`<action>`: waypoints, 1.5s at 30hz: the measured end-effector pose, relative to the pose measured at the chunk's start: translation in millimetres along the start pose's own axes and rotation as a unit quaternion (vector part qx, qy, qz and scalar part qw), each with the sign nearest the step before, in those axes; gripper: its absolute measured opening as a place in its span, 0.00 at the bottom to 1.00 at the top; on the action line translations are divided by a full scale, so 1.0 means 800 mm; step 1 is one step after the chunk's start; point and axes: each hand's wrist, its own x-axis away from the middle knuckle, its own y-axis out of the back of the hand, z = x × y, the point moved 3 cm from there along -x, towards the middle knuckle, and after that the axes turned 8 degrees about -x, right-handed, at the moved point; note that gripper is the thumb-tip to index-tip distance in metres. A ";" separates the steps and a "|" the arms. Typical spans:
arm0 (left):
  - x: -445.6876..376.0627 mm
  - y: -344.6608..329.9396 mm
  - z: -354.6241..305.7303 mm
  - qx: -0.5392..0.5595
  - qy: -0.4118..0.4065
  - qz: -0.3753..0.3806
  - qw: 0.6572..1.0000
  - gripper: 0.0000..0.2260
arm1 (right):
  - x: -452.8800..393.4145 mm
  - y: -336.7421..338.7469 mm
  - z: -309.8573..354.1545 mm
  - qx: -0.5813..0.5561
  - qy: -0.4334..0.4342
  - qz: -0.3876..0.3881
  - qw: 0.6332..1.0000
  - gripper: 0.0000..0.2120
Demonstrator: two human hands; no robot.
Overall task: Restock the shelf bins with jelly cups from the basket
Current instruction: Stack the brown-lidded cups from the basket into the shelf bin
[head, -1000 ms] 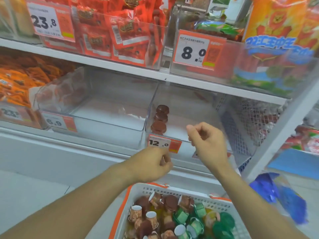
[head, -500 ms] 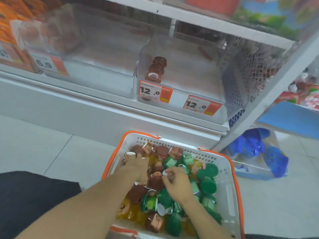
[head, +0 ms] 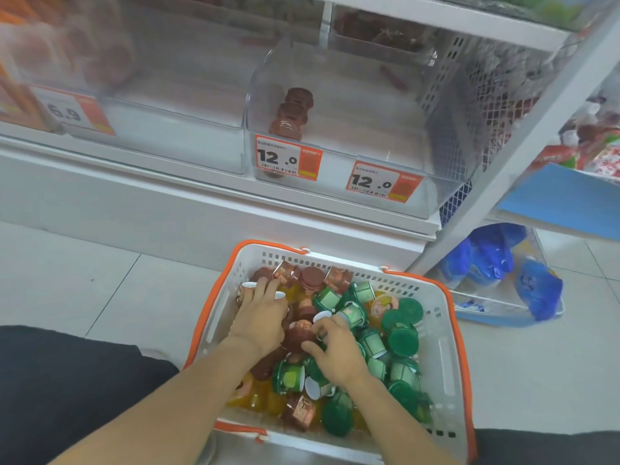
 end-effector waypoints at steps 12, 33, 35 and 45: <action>0.006 -0.024 -0.016 -0.135 -0.089 0.020 0.987 0.27 | -0.011 0.090 0.058 -0.552 -0.109 -0.033 0.826 0.15; -0.019 0.202 -0.036 0.778 -0.006 0.287 0.559 0.26 | 0.003 0.188 0.148 -0.735 -0.002 -0.147 0.661 0.16; -0.016 0.225 -0.036 0.685 -0.031 0.312 0.657 0.31 | 0.009 0.193 0.155 -0.679 -0.011 -0.190 0.709 0.17; -0.009 0.269 0.007 0.652 -0.087 0.239 0.714 0.26 | 0.013 0.223 0.197 -0.511 0.034 -0.104 0.853 0.12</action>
